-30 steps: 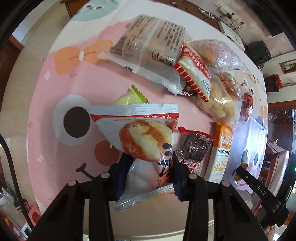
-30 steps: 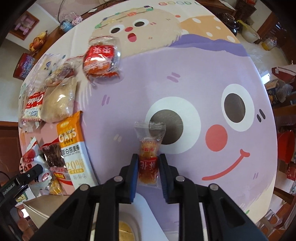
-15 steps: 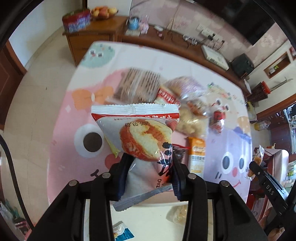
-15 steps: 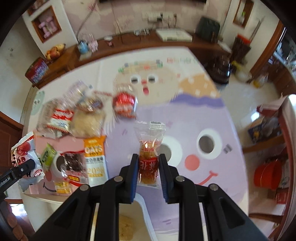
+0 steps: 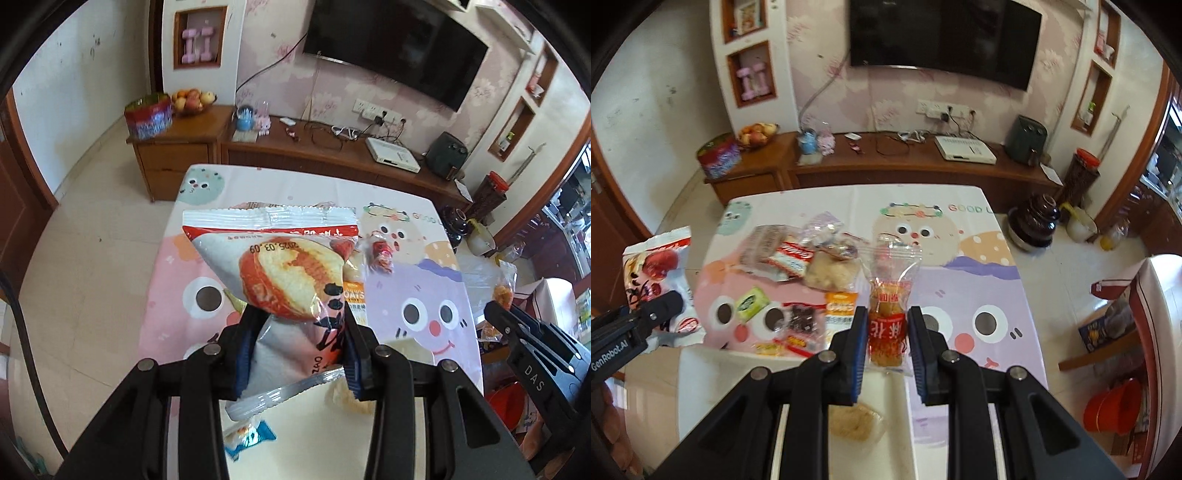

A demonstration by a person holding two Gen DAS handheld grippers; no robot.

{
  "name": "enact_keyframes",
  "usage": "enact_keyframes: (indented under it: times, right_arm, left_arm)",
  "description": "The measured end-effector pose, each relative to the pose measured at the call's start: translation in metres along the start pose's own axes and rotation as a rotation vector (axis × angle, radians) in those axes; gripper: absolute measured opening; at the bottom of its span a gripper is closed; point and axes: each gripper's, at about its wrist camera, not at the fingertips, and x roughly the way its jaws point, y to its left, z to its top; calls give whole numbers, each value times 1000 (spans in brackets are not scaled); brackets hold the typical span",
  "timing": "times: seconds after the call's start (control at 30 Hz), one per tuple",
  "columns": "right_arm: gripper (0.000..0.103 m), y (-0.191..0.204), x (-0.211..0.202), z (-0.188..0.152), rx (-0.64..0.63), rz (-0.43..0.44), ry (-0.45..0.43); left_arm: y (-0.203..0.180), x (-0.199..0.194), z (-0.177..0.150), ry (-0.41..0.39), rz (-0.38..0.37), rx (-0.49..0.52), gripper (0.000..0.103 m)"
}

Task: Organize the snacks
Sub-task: 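Carry both items over the white tray and open both tools to release them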

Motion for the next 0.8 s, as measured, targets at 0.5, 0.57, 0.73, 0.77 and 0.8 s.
enact_keyframes:
  times: [0.5,0.57,0.73,0.77,0.8]
  right_arm:
    - [22,21,-83,-57,-66,138,-47]
    - [22,24,-85,-62,-75,146,-44]
    - [22,30,-83,-82,-94,163,-8]
    - [22,31,-81,-85,-96,166,3]
    - [22,31,-79,-89,-97,169,17]
  left_arm:
    - [-12,-77,-73,-63,63,79,39]
    - [-14,-79,-81,-61,69,84,39]
    - [-20,-75,-101,-47,84,104,39]
    - [-22,-73,-105,-42,88,110,39]
    - [-23,-71,-109,-38,91,114,39]
